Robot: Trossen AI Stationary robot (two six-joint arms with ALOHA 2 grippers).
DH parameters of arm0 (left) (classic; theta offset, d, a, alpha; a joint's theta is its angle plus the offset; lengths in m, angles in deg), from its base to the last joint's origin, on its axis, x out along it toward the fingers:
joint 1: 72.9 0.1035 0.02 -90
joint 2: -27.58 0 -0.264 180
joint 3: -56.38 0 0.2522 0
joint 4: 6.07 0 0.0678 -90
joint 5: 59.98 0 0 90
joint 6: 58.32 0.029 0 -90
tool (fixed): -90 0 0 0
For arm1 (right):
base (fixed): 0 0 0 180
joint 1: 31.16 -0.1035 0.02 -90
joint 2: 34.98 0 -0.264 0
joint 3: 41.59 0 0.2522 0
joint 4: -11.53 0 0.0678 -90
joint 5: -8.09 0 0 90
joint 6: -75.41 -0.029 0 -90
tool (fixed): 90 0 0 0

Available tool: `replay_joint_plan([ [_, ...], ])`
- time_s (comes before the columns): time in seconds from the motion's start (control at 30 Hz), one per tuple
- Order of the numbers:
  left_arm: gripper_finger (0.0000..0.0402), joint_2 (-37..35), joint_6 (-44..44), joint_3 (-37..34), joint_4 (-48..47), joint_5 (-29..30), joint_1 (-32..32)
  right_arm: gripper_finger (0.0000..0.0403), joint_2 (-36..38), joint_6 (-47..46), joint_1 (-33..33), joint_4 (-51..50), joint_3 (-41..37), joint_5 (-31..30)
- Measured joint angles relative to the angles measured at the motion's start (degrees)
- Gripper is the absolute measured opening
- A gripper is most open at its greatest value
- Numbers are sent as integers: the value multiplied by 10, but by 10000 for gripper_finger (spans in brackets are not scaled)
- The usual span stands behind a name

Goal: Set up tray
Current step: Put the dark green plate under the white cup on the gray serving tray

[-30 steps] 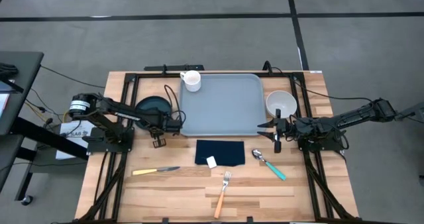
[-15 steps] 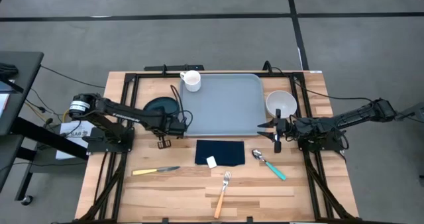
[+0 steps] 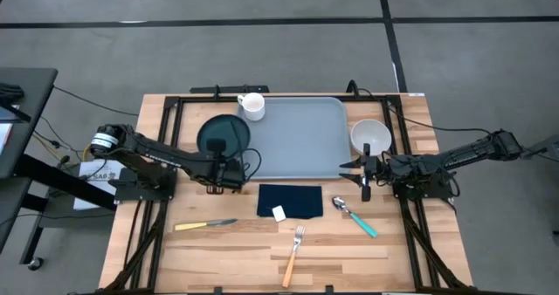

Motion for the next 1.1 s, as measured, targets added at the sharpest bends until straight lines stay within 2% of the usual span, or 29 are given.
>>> replay_joint_plan([
  [0.17, 5, 0, 86, 0, 55, 13, -2, 122, 0, 0, 0, 0, 0, 0],
  [0.37, 5, 2, 245, 0, 185, 11, -2, 122, 0, 0, 0, 0, 0, 0],
  [0.5, 5, 2, 317, 0, 272, 11, 0, 122, 0, 0, 0, 0, 0, 0],
  [0.63, 5, 2, 350, 0, 334, 0, 10, 122, 0, 0, 0, 0, 0, 0],
  [0.83, 5, 5, 362, 0, 359, -70, 38, 122, 0, 0, 0, 0, 0, 0],
  [1.1, 5, 52, 415, -2, 351, -54, 65, 122, 0, 0, 0, 0, 0, 0],
])
